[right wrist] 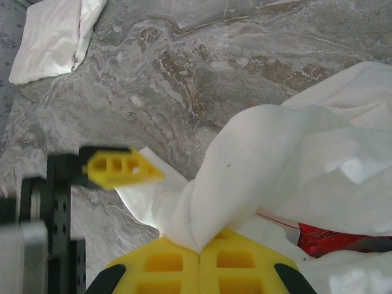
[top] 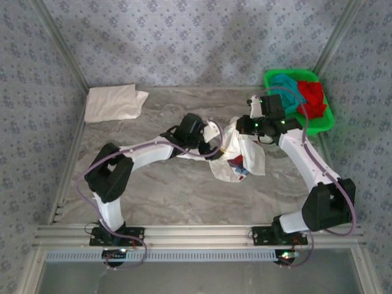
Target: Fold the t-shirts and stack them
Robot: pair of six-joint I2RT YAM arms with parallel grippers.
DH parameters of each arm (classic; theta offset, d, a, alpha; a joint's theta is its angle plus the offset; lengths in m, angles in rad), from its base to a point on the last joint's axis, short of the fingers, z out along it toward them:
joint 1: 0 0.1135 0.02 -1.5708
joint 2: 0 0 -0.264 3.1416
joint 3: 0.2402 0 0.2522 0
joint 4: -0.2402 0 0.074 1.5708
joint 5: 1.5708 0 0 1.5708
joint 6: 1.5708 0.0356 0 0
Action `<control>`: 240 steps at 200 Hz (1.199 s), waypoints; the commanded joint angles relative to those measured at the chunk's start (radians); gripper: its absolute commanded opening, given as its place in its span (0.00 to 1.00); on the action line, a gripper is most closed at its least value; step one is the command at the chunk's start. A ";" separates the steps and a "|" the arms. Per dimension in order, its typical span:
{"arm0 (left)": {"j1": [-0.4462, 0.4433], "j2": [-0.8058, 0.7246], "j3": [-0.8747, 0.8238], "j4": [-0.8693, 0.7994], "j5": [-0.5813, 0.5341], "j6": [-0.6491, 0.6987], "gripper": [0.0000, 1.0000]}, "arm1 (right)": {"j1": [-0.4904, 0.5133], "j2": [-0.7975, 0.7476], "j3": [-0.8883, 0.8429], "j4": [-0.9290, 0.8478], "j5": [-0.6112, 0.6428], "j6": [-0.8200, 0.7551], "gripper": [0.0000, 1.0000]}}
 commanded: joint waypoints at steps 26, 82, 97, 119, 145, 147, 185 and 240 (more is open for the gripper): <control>0.008 0.087 0.170 0.076 0.244 -0.014 0.80 | -0.009 -0.009 -0.072 0.053 -0.019 -0.002 0.00; 0.005 0.092 0.108 0.103 0.284 -0.031 0.77 | -0.027 0.004 -0.039 0.062 -0.007 -0.001 0.00; 0.005 0.116 0.124 0.094 0.283 -0.021 0.74 | -0.027 0.010 -0.029 0.063 -0.015 -0.003 0.00; 0.015 0.154 0.155 0.098 0.273 -0.010 0.44 | -0.028 0.015 -0.026 0.062 -0.014 -0.001 0.00; 0.022 0.170 0.201 0.053 0.275 0.006 0.15 | -0.026 0.014 -0.032 0.062 -0.019 0.003 0.00; 0.022 0.170 0.202 0.051 0.275 0.008 0.12 | -0.026 0.014 -0.032 0.062 -0.018 0.004 0.00; 0.046 0.078 0.118 0.069 0.126 0.015 0.00 | -0.026 -0.006 -0.010 0.039 -0.016 0.000 0.20; 0.171 -0.290 -0.180 0.053 -0.133 -0.004 0.00 | -0.181 -0.100 -0.092 0.092 -0.011 0.107 0.62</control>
